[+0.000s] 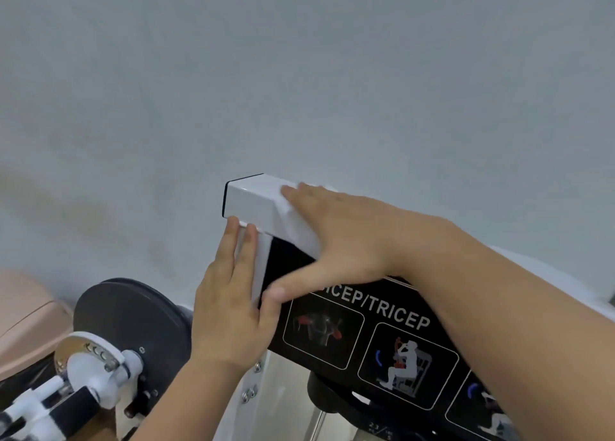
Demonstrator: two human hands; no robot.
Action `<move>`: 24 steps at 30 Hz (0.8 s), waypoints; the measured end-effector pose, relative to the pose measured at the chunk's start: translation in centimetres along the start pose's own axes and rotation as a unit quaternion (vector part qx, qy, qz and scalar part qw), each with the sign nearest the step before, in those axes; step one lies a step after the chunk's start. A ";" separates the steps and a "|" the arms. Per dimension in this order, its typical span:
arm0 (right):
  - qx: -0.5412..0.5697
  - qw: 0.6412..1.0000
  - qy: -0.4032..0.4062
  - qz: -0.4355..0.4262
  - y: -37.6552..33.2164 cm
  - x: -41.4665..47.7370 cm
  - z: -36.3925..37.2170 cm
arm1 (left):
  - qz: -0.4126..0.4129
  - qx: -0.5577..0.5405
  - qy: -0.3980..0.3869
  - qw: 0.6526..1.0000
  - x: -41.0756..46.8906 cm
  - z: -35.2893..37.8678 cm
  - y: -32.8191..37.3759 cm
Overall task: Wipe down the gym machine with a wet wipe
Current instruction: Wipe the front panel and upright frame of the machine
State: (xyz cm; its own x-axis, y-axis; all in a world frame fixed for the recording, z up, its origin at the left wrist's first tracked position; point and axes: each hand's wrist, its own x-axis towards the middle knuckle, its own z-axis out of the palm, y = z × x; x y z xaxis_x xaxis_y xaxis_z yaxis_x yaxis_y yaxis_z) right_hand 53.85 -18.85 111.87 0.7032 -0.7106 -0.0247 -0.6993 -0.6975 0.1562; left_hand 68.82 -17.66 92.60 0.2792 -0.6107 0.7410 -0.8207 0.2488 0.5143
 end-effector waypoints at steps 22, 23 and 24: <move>-0.006 1.000 -0.024 0.013 1.7 -3.3 0.3 | -0.002 -0.031 -0.019 0.999 -0.7 -0.9 -0.2; -0.015 1.000 -0.020 0.017 1.5 -3.2 0.2 | 0.001 -0.034 -0.017 0.999 -0.7 -0.9 -0.3; -0.023 1.000 -0.009 0.013 1.0 -2.6 0.2 | 0.010 -0.036 -0.012 0.999 -0.6 -1.0 -0.3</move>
State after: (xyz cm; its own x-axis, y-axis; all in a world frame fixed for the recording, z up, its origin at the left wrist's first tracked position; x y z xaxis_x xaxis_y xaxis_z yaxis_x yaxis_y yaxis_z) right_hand 51.24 -17.72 111.94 0.6828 -0.7297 -0.0373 -0.7099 -0.6746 0.2025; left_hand 69.34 -16.62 92.40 0.2492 -0.6229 0.7415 -0.7879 0.3148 0.5292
